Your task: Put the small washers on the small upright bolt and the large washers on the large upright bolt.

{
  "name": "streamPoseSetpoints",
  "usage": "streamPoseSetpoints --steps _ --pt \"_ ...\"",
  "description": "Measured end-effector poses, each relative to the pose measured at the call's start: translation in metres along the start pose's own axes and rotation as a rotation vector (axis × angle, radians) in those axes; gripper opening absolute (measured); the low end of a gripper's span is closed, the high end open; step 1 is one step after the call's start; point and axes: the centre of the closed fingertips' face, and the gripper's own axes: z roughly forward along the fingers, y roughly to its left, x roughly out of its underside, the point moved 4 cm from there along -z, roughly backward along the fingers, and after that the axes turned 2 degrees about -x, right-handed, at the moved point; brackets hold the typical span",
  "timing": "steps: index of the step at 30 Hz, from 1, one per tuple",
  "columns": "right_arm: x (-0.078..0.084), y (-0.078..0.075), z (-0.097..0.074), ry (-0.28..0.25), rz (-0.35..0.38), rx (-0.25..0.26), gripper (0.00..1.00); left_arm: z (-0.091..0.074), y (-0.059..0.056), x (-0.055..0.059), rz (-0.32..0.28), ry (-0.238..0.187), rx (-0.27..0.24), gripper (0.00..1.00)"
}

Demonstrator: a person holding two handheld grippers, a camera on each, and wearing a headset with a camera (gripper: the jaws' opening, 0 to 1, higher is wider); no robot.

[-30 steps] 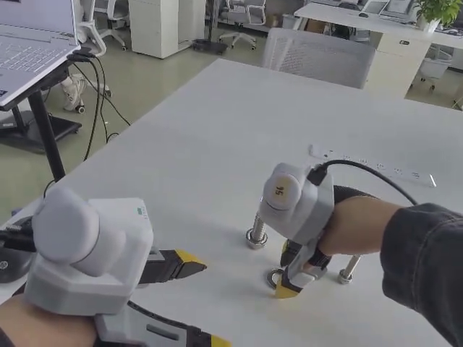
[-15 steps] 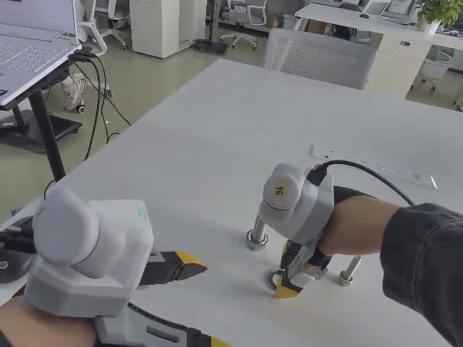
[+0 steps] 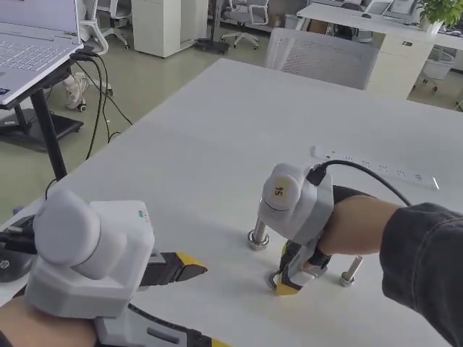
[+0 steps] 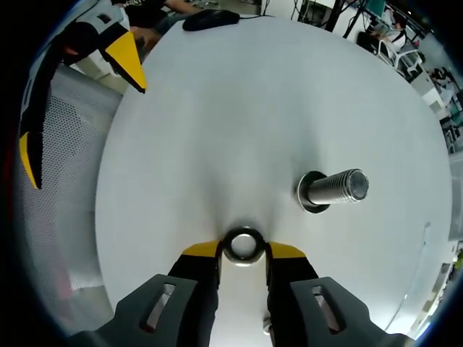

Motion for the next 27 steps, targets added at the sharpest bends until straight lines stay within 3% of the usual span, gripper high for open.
streamPoseSetpoints --steps 27 --pt "0.0004 -0.0027 -0.0058 0.009 -0.005 0.003 0.24 -0.0006 0.0021 -0.002 -0.005 0.001 0.001 0.74"
